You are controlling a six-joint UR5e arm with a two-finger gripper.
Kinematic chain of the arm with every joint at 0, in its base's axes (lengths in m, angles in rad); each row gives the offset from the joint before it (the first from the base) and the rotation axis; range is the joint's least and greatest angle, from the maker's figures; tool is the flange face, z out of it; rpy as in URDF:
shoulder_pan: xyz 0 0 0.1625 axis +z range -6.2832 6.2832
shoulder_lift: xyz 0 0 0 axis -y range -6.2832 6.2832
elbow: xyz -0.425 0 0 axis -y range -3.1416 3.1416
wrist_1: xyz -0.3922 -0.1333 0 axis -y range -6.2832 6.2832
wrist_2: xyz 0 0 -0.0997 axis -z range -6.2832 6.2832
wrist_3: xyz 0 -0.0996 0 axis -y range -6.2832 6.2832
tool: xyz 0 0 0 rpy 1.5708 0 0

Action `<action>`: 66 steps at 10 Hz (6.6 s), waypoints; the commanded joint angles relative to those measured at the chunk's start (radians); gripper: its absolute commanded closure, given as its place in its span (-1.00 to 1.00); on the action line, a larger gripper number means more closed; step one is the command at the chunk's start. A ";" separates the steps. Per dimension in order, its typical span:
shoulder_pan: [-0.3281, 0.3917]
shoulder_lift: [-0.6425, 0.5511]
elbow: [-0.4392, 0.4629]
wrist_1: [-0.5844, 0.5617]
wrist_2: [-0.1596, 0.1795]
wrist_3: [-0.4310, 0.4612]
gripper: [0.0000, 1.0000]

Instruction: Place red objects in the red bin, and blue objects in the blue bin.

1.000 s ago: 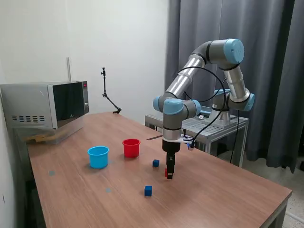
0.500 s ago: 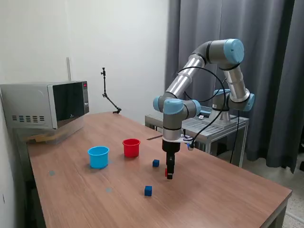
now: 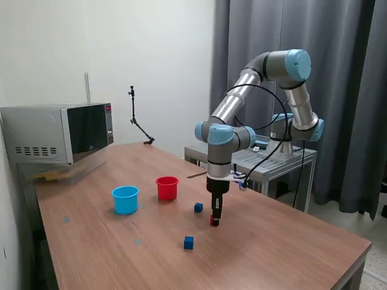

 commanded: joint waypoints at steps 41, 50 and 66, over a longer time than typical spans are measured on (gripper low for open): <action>-0.346 -0.256 0.113 0.037 -0.064 -0.217 1.00; -0.344 -0.235 0.111 0.037 -0.061 -0.217 1.00; -0.335 -0.210 0.084 0.037 -0.063 -0.219 -1.00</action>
